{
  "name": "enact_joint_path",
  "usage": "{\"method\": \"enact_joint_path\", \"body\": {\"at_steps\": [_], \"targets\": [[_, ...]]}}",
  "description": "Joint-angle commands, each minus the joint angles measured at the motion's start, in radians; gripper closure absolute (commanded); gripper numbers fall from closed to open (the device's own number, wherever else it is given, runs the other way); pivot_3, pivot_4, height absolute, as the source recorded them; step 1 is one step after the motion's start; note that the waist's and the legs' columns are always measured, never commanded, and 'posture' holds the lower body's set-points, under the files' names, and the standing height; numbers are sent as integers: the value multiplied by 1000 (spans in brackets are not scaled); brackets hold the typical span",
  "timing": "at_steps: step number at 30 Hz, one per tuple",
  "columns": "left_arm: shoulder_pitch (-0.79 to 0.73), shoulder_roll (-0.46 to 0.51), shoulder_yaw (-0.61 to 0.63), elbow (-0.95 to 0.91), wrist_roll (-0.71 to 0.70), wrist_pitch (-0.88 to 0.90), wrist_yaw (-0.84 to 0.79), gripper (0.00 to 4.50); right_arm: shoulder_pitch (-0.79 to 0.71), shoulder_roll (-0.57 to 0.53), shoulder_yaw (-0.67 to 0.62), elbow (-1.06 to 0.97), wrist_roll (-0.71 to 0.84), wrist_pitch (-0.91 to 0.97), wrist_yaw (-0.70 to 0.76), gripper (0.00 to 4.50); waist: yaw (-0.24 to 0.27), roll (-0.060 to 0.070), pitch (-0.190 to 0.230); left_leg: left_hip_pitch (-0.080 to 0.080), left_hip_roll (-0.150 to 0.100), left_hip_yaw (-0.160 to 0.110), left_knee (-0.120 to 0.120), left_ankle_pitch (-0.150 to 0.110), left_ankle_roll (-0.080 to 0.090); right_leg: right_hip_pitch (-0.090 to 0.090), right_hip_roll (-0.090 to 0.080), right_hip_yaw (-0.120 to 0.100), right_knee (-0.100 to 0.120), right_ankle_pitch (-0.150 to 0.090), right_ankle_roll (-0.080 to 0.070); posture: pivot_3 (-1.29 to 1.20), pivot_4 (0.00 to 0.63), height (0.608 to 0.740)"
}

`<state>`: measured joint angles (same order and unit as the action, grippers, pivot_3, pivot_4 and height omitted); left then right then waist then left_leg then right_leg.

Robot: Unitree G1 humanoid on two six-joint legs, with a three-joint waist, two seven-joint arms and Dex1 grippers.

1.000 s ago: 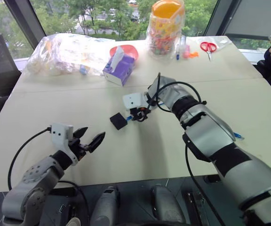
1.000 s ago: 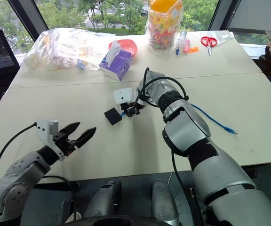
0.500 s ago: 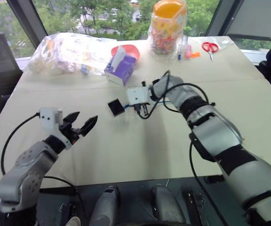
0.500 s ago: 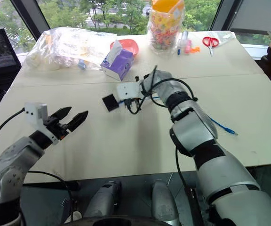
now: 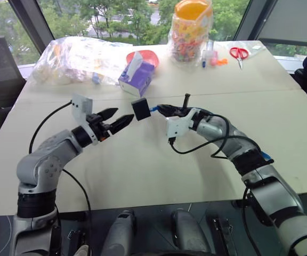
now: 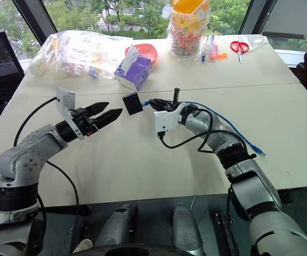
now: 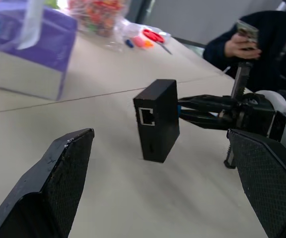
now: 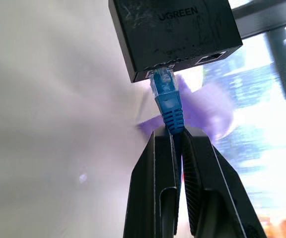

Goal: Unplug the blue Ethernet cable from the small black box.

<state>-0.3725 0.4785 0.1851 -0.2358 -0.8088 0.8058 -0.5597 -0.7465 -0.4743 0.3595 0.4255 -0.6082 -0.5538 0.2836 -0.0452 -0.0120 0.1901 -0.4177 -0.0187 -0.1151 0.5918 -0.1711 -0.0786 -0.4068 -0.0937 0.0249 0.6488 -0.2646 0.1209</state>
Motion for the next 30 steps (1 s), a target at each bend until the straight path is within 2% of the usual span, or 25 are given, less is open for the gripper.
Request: {"method": "enact_joint_path", "body": {"at_steps": [1,13,14,16,23,24,30], "targets": [[-29,17,-17,6,-7,11,-43,0,29,10,-32,-141,-13,41,-41,4433,2,0,0,0,0,0,0,0,0,0,0,0,0,0,0,0,150,726],[-69,-14,-35,36,24,-25,-73,0,74,-4,-4,-232,-15,60,31,4433,2,-1,0,0,0,0,1,0,0,2,0,0,-1,0,-1,0,150,726],[-69,-19,-34,34,22,-27,-72,415,77,-3,-4,-238,-11,61,37,4500,2,-1,0,0,0,0,1,0,0,2,0,0,-1,0,-1,0,150,726],[-68,-23,-34,33,22,-31,-75,846,79,-2,-5,-245,-9,62,44,4500,3,-1,1,0,0,0,1,0,0,2,0,0,-1,0,-1,0,150,726],[-62,-23,-30,23,18,-25,-83,3881,70,-1,-10,-231,-4,73,55,4500,3,-2,1,0,0,0,1,0,0,2,0,0,-1,-1,-1,0,150,726],[-61,-21,-30,21,18,-23,-84,4020,66,-2,-12,-227,-1,74,57,4500,3,-2,1,0,0,0,1,0,0,2,0,0,-1,-1,-1,0,150,726],[-64,-10,-40,27,35,-23,-93,4007,36,2,-21,-206,51,86,99,4500,2,-2,1,0,0,0,1,0,0,2,0,0,-1,0,-1,0,150,726]]}}
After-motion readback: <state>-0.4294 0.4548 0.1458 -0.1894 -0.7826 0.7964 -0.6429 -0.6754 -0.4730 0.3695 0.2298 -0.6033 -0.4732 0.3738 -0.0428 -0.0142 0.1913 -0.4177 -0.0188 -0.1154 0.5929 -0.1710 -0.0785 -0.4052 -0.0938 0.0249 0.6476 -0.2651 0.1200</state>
